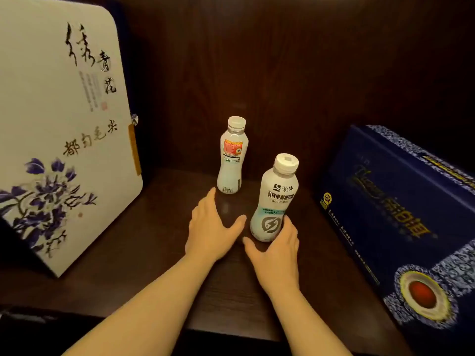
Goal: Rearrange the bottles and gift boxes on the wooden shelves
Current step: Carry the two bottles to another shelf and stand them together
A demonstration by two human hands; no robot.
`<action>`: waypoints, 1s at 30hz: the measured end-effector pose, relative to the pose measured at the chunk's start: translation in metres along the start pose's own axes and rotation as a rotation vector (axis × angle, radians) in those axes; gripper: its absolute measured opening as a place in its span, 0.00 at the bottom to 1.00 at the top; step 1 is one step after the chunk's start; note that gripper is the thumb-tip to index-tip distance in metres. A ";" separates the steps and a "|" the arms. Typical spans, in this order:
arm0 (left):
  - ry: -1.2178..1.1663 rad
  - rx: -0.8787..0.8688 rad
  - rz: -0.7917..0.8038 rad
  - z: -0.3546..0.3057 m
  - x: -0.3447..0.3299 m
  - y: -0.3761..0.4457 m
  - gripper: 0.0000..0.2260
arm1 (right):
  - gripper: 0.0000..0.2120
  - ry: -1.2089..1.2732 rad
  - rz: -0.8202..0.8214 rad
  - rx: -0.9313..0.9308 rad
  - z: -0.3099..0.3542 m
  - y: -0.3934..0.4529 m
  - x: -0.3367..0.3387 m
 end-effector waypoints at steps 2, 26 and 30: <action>-0.054 0.016 -0.017 -0.003 -0.004 0.021 0.48 | 0.52 0.057 -0.085 -0.039 -0.005 0.008 -0.002; -0.245 -0.125 0.028 -0.027 -0.017 0.071 0.30 | 0.37 0.198 -0.221 -0.084 -0.008 0.011 0.000; -0.232 -0.122 0.064 -0.021 -0.010 0.044 0.31 | 0.35 0.252 -0.242 -0.109 -0.005 -0.010 0.007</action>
Point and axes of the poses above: each hand's wrist, its own y-axis towards the middle knuckle, its own x-axis out of the back of the hand, z = x × y, the point moved 8 cm from there along y, towards the middle knuckle, and after that the axes turned 14 degrees about x, right-handed, at the moved point
